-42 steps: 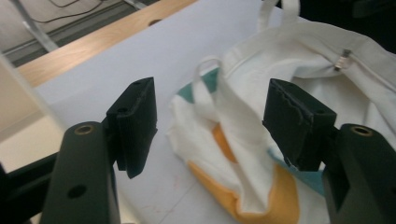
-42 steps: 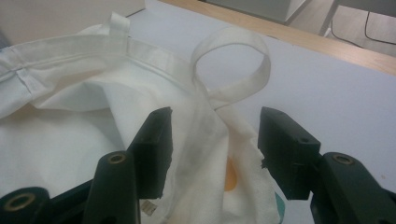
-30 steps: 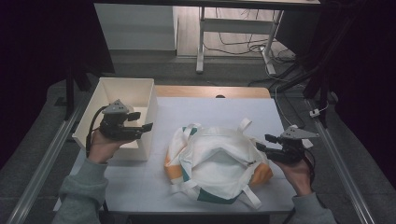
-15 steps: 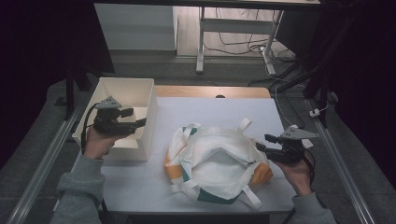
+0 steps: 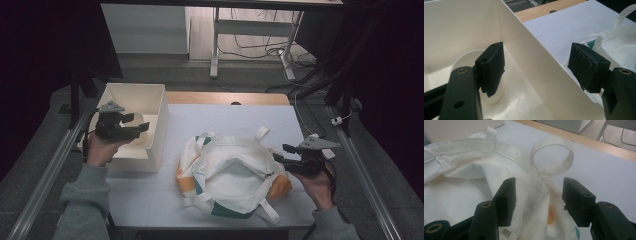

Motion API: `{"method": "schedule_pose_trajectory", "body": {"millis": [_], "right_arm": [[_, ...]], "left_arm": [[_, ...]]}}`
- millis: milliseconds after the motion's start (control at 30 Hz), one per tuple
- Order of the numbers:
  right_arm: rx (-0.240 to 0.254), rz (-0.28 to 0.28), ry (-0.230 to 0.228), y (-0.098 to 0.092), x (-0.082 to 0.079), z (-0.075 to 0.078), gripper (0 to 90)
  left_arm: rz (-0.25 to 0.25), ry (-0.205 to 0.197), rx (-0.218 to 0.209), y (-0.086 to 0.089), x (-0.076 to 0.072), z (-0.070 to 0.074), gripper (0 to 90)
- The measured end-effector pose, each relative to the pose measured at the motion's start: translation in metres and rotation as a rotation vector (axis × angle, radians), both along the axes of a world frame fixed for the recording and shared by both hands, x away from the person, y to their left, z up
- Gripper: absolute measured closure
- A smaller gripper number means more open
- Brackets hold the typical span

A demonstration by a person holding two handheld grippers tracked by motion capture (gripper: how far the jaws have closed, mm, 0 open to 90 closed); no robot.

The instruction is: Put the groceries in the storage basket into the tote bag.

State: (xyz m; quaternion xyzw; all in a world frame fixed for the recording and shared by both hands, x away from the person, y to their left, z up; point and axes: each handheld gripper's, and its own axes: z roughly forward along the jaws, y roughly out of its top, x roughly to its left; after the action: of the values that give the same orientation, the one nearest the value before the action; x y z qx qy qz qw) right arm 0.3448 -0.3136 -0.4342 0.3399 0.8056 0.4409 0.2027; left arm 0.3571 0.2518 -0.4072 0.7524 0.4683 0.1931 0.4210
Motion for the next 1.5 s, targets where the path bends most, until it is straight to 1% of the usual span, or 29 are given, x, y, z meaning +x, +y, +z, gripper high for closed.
{"method": "schedule_pose_trajectory", "body": {"millis": [133, 200, 300, 400, 500, 600, 800, 867, 900, 1000, 1100, 1167, 1267, 1500], "right_arm": [[-0.002, 0.001, 0.003, 0.000, 0.000, -0.001, 45.2], [-0.001, 0.003, 0.003, 0.001, 0.000, -0.001, 45.2], [0.000, 0.002, 0.003, 0.001, 0.000, -0.001, 45.2], [0.001, 0.001, 0.003, 0.001, 0.000, -0.001, 45.2], [0.003, 0.001, 0.004, 0.000, 0.001, -0.002, 45.2], [-0.001, 0.003, 0.007, 0.001, 0.001, -0.002, 45.1], [-0.005, 0.005, 0.012, 0.002, 0.001, -0.004, 45.1], [-0.006, 0.004, 0.013, 0.002, 0.001, -0.004, 45.1], [-0.006, 0.004, 0.013, 0.002, 0.001, -0.004, 45.1], [-0.005, 0.004, 0.013, 0.002, 0.001, -0.004, 45.1], [-0.004, 0.005, 0.017, 0.002, 0.002, -0.005, 45.1], [-0.007, 0.007, 0.018, 0.003, 0.001, -0.005, 45.0], [-0.007, 0.007, 0.019, 0.003, 0.002, -0.006, 45.0], [-0.008, 0.005, 0.020, 0.003, 0.002, -0.006, 44.9]], "left_arm": [[0.029, 0.024, 0.011, 0.005, 0.007, -0.006, 27.8], [0.053, 0.032, 0.034, 0.006, 0.011, -0.010, 26.5], [0.064, 0.053, 0.044, 0.010, 0.016, -0.016, 24.0], [0.085, 0.067, 0.062, 0.012, 0.021, -0.021, 21.6], [0.102, 0.073, 0.079, 0.014, 0.024, -0.025, 20.0], [0.108, 0.082, 0.077, 0.017, 0.026, -0.028, 17.8], [0.140, 0.104, 0.081, 0.022, 0.032, -0.035, 13.5], [0.152, 0.118, 0.082, 0.024, 0.033, -0.038, 11.8], [0.162, 0.125, 0.086, 0.025, 0.035, -0.039, 10.8], [0.173, 0.139, 0.093, 0.026, 0.037, -0.043, 8.8], [0.184, 0.144, 0.103, 0.028, 0.038, -0.045, 7.9], [0.188, 0.151, 0.101, 0.028, 0.039, -0.047, 7.5], [0.195, 0.159, 0.111, 0.029, 0.041, -0.050, 6.0], [0.186, 0.164, 0.104, 0.029, 0.047, -0.054, 3.2]]}}
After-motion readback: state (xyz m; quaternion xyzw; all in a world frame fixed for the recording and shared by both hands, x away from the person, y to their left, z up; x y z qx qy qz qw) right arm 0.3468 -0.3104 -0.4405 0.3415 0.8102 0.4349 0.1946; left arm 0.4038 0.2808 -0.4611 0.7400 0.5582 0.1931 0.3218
